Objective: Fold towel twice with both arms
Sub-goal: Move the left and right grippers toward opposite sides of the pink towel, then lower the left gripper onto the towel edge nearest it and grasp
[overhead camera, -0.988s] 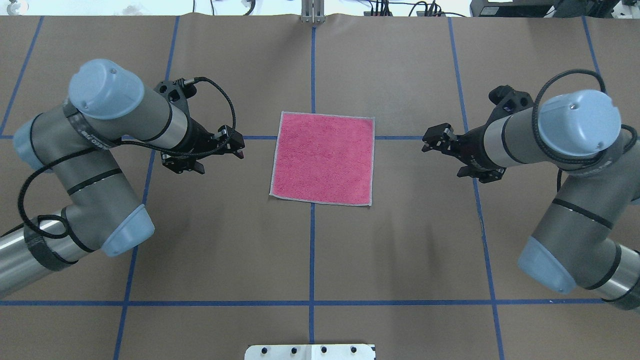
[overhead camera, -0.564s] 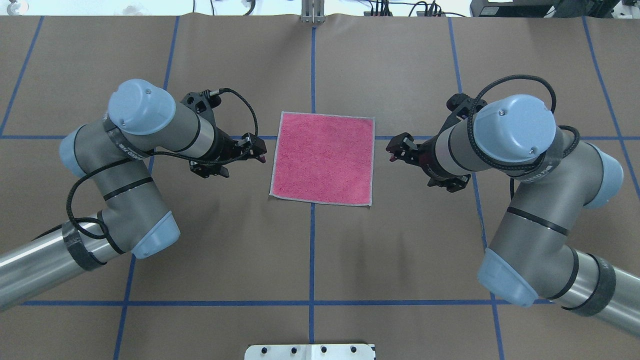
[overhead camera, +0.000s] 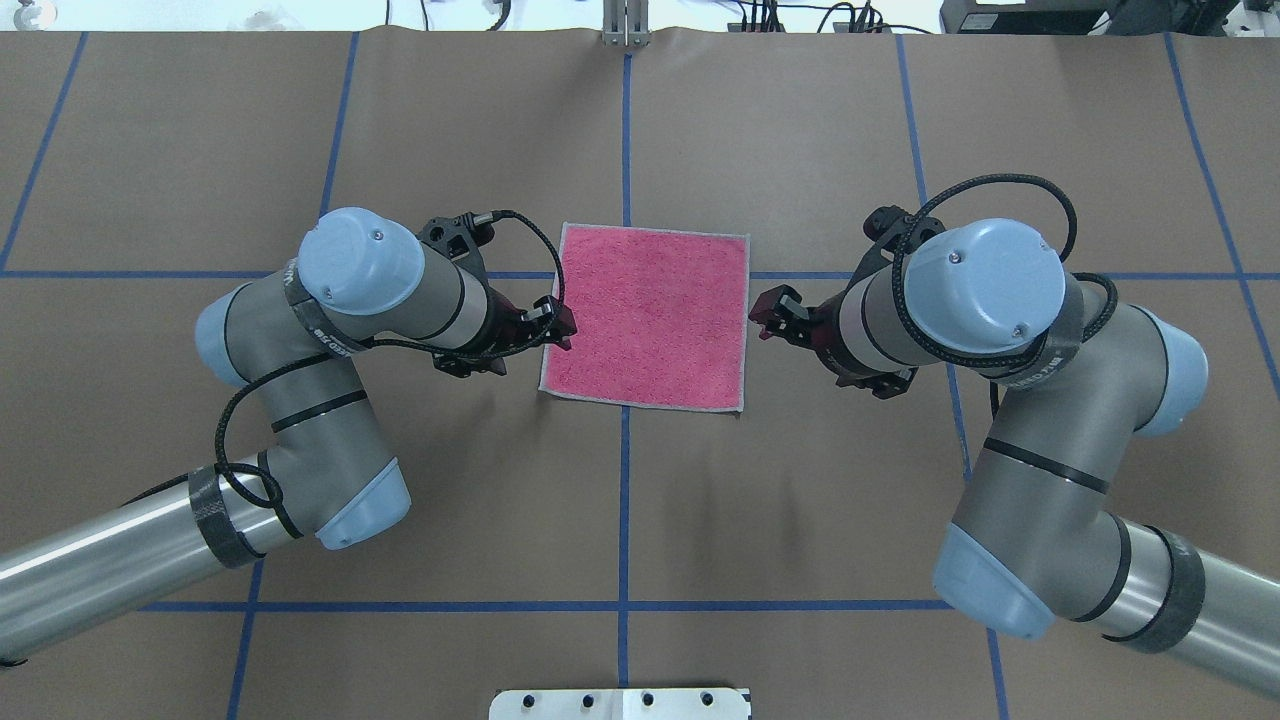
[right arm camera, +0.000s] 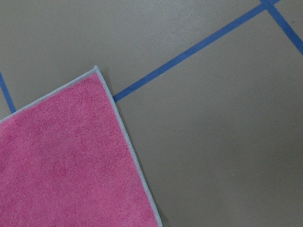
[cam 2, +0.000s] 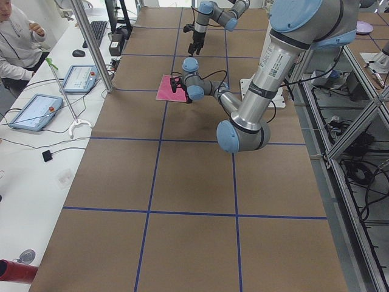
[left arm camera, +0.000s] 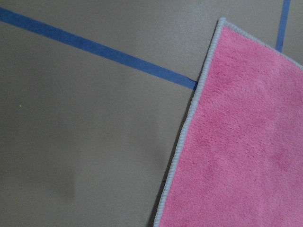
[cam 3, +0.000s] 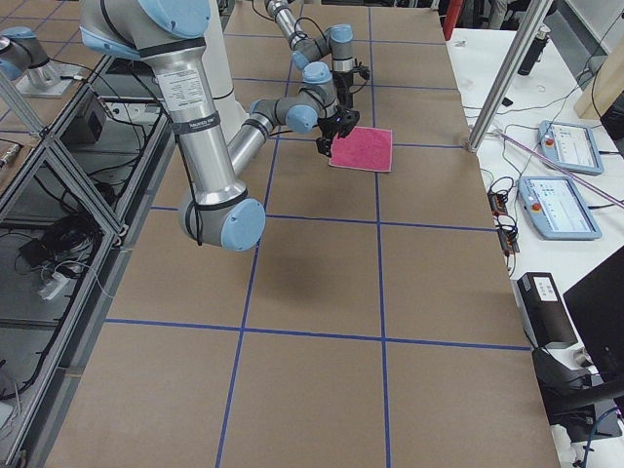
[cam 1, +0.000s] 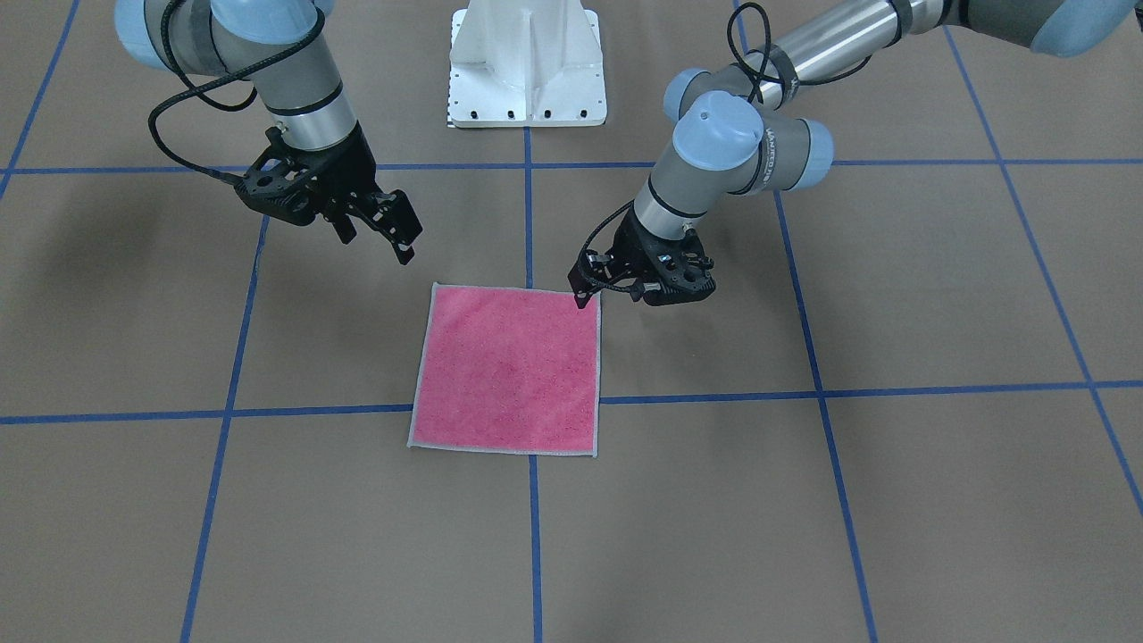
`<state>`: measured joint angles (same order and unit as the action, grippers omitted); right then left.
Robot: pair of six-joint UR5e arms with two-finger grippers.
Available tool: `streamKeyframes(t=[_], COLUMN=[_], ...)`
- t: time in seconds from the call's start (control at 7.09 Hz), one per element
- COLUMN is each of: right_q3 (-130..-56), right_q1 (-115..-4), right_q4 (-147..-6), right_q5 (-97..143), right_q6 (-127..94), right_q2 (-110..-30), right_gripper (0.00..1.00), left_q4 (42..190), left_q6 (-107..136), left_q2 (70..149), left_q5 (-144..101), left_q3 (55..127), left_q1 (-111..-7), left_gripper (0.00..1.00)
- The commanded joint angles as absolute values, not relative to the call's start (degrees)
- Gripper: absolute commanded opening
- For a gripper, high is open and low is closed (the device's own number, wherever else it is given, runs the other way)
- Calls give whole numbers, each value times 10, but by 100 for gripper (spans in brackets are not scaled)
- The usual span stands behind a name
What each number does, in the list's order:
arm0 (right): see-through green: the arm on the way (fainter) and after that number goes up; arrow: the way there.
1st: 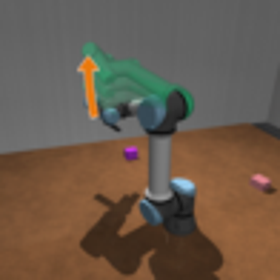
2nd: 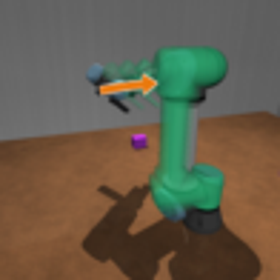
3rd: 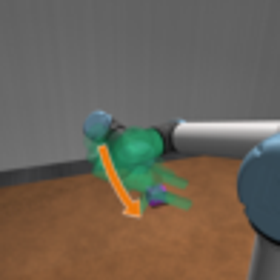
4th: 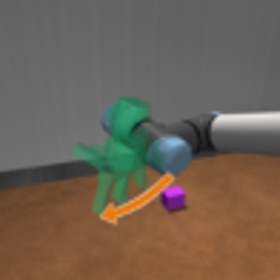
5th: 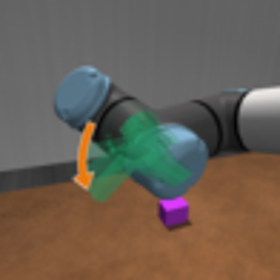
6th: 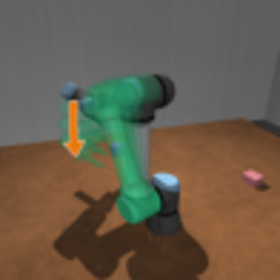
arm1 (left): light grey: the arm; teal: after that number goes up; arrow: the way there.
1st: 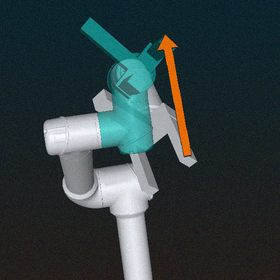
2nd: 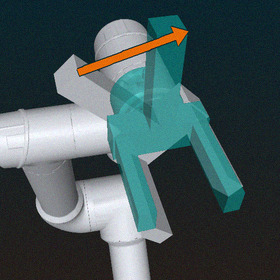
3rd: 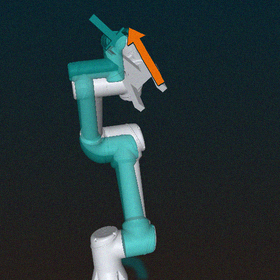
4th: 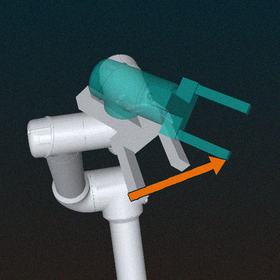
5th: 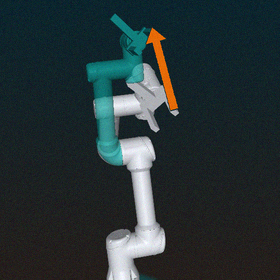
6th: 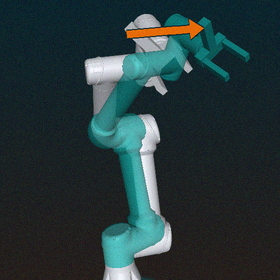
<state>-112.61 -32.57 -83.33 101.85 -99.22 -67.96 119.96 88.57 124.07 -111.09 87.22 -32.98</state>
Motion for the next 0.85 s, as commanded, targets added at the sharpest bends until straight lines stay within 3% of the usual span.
streamKeyframes(t=[0.0,0.71], right_q3=[-1126,-1125], right_q1=[-323,-321], right_q4=[-832,-832], right_q5=[1011,1009], right_q6=[-992,-992], right_q2=[-679,-679], right_gripper=[99,99], left_q4=[1200,1200], left_q6=[885,883], left_q2=[1252,1261], left_q5=[-1109,-1110], left_q3=[854,839], left_q1=[-325,-316], left_gripper=[61,59])
